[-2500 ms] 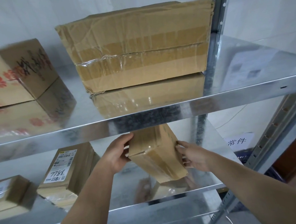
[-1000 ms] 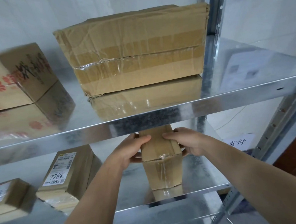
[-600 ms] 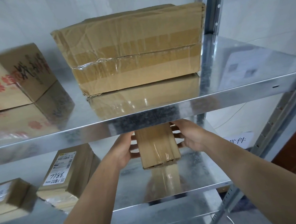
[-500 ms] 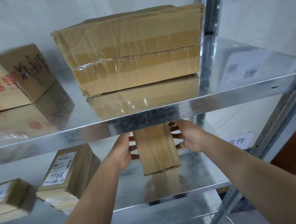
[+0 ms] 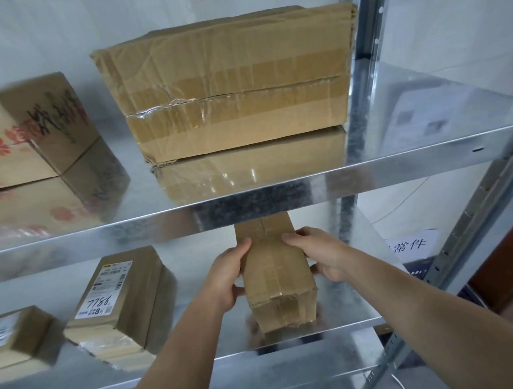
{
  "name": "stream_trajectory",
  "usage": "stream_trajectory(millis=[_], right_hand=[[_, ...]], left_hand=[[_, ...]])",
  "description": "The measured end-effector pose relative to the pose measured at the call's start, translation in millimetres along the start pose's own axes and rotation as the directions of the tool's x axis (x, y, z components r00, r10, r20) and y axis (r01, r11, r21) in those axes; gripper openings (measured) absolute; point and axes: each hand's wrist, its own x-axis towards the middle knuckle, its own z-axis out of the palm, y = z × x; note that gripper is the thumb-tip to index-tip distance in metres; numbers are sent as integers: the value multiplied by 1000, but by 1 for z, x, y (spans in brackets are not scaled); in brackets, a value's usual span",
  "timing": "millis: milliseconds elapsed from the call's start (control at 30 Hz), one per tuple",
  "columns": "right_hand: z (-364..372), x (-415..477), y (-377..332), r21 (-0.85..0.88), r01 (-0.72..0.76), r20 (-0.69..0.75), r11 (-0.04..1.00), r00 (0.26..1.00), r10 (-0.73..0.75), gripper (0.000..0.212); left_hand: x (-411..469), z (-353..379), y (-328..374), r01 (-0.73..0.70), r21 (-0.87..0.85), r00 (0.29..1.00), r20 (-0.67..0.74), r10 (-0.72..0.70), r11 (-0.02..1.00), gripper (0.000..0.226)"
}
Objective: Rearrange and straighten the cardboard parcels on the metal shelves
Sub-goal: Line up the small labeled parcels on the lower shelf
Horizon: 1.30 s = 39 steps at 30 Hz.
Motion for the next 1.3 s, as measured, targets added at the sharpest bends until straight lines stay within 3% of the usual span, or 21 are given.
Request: stream_trajectory(millis=[167, 333, 900, 1100, 1300], right_hand=[[3, 0, 8, -38, -29, -7, 999, 1000, 29, 41], [5, -2, 15, -97, -34, -5, 995, 999, 33, 22], [11, 12, 15, -206, -55, -87, 977, 996, 37, 14], [4, 5, 13, -148, -33, -28, 988, 999, 30, 28], [-1, 3, -1, 147, 61, -34, 987, 998, -57, 50]], left_hand=[[10, -3, -12, 15, 63, 999, 49, -18, 998, 43], [23, -5, -28, 20, 99, 996, 87, -28, 995, 52], [32, 2, -28, 32, 153, 999, 10, -34, 988, 35], [16, -6, -21, -13, 169, 997, 74, 0, 986, 38], [1, -17, -5, -174, 85, 976, 143, 161, 981, 41]])
